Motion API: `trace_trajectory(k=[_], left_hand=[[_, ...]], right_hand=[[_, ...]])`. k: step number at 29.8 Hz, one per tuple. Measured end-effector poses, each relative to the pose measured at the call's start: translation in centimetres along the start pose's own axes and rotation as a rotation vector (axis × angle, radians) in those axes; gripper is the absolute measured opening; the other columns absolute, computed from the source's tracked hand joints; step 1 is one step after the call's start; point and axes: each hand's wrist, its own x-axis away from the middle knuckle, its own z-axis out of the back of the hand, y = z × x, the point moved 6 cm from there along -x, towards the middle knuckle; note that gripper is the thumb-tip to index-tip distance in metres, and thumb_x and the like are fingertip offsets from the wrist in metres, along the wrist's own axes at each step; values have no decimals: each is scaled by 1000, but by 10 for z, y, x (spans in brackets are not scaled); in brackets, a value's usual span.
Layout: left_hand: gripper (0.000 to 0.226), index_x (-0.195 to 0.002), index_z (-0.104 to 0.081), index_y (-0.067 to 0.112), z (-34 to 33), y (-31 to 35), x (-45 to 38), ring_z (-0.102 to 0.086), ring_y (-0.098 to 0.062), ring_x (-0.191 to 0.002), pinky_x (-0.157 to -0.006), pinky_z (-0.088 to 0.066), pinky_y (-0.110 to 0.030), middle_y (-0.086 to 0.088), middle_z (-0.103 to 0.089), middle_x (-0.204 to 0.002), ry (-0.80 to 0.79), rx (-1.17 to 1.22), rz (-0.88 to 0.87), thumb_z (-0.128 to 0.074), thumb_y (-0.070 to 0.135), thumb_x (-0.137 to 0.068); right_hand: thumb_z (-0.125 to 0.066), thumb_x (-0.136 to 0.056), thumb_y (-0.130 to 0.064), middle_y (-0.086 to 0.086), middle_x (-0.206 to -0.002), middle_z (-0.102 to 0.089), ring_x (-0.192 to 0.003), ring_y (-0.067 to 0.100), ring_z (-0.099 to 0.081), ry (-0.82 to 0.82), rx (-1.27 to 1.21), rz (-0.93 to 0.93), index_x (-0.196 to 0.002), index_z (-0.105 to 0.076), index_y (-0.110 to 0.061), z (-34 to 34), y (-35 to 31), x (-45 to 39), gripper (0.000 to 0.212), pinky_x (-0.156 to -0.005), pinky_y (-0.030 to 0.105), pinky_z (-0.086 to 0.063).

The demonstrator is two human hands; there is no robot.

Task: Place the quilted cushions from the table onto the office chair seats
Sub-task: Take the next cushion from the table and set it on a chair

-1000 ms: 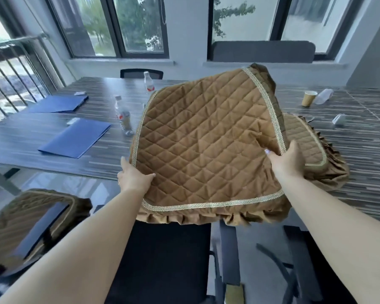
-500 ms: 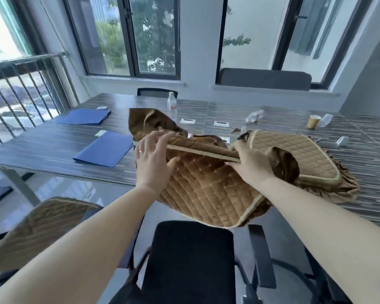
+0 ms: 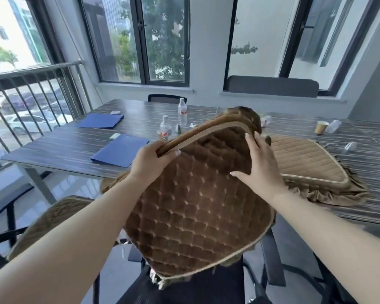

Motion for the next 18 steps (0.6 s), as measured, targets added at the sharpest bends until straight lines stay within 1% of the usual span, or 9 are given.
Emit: trace_trajectory(k=[2,3,5,8,11,13,14,16,18], left_hand=[[27,-79,-66,12,16,-17,1,-46,-12,-58,-51,-32,-16,1,-51,-63,64,110,62,-69,38,-84],[28,-80,-67,10,22,-26,3,-46,-13,-60,-54,-33,-17,-1,-53,-66,91,185,106,-69,38,-84],[25,-79,-70,17,29,-43,9,-52,-12,-65,-62,-42,-25,0,-59,-72,144,421,213,-71,41,-81],[20,-81,-71,21,34,-58,17,-61,-12,-70,-66,-51,-28,-2,-66,-81,190,697,318,-72,42,-81],[17,-82,-71,21,37,-68,21,-65,-12,-72,-67,-54,-27,-3,-70,-85,220,843,363,-70,38,-84],[18,-85,-72,21,37,-75,25,-68,-14,-75,-67,-56,-27,-5,-71,-89,223,908,391,-70,38,-84],[20,-88,-72,20,37,-79,28,-69,-15,-76,-67,-57,-27,-6,-72,-91,226,918,407,-69,39,-85],[24,-95,-72,18,37,-89,35,-70,-14,-76,-67,-59,-28,-6,-73,-93,239,926,449,-67,39,-86],[26,-96,-70,17,34,-101,44,-70,-15,-78,-72,-59,-31,-6,-73,-94,251,907,510,-66,40,-87]], right_hand=[[-77,-70,-48,13,-159,-9,-147,29,-10,-68,-8,-222,-152,-9,-18,-17,28,31,110,-117,42,-15],[-78,-69,-49,14,-159,-7,-147,29,-8,-117,-12,-305,-152,-8,-19,-28,37,46,113,-117,42,-15],[-80,-66,-48,15,-159,-8,-147,31,-8,-145,-78,-409,-152,-9,-18,-46,46,72,116,-117,42,-15],[-82,-65,-46,16,-157,-11,-145,32,-12,-62,-262,-633,-152,-9,-16,-56,62,98,118,-116,45,-19],[-82,-58,-53,12,-157,-18,-143,32,-24,-11,-592,-907,-152,-5,-16,-67,80,111,128,-114,45,-25],[-80,-70,-45,8,-155,-28,-138,30,-35,-73,-774,-1007,-151,-13,-15,-77,81,114,109,-108,43,-31],[-79,-74,-38,9,-149,-39,-130,30,-44,-93,-827,-1010,-146,-27,-13,-79,80,113,93,-103,41,-37],[-79,-75,-29,9,-126,-61,-105,27,-58,-68,-855,-971,-124,-53,-11,-77,80,108,57,-89,35,-43],[-80,-75,-26,6,-109,-65,-93,24,-58,-29,-852,-962,-111,-56,-10,-77,80,109,46,-82,33,-44]])
